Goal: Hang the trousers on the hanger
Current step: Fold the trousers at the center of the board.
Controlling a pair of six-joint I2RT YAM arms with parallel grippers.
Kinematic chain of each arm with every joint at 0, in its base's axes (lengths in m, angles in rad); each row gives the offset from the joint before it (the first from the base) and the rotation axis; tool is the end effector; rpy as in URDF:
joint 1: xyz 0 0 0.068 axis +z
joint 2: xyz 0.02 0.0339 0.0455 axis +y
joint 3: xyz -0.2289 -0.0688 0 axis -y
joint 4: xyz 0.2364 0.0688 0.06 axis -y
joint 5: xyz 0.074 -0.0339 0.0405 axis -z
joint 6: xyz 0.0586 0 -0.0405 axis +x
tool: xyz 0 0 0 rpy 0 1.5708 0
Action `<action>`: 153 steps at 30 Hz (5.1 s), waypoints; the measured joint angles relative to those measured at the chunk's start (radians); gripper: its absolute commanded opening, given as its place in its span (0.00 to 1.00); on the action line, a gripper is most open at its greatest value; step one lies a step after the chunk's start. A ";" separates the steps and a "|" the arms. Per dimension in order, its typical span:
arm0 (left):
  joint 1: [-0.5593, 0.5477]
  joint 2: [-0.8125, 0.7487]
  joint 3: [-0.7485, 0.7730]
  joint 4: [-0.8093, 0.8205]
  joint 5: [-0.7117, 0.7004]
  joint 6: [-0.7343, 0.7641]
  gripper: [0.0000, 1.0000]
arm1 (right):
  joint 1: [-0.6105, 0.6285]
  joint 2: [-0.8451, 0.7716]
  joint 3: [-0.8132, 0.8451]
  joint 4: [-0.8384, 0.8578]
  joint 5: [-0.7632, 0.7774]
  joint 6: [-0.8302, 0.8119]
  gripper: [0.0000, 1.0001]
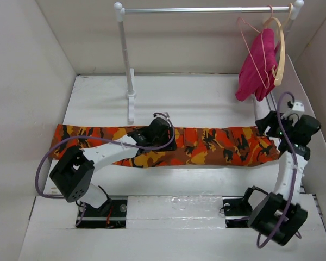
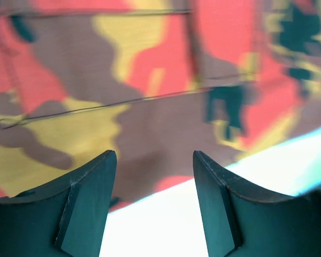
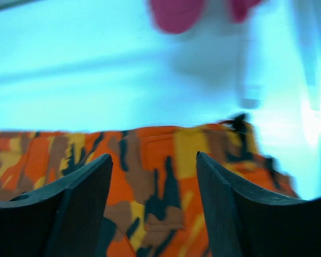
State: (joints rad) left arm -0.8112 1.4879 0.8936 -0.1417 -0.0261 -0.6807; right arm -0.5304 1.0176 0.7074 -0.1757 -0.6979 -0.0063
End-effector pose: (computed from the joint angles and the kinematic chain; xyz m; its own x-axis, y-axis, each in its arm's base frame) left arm 0.2275 -0.2373 0.1700 -0.8071 -0.0638 -0.5870 0.2620 0.8522 -0.4528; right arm 0.2332 -0.0931 0.2377 -0.4022 0.2303 -0.8861 -0.1051 0.9498 0.2945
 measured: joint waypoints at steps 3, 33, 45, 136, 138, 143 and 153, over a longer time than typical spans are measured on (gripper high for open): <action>-0.020 -0.032 0.029 0.005 0.008 0.014 0.55 | -0.102 -0.122 0.049 -0.146 0.114 -0.043 0.85; -0.018 -0.079 -0.005 0.016 0.053 0.072 0.00 | -0.359 0.234 -0.274 0.100 0.092 0.026 0.16; -0.018 -0.070 -0.054 0.008 0.047 0.063 0.00 | -0.332 -0.161 0.015 -0.375 0.129 -0.017 0.00; 0.657 -0.501 0.379 -0.333 -0.272 0.244 0.17 | 1.536 0.851 0.863 0.153 0.447 0.253 0.46; 0.653 -0.493 0.270 -0.303 -0.189 0.233 0.19 | 1.472 0.709 0.751 0.146 0.442 0.210 0.19; 0.599 -0.437 0.013 -0.257 -0.018 0.176 0.21 | 1.353 0.415 0.499 0.056 0.468 0.131 0.00; 0.594 -0.211 -0.142 -0.127 0.145 0.120 0.21 | 1.165 0.393 0.120 -0.078 0.465 0.053 0.00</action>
State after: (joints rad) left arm -0.2176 1.2770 0.7517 -0.2687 0.1184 -0.5606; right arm 0.6350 1.4105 0.8272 -0.2539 -0.2325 0.0471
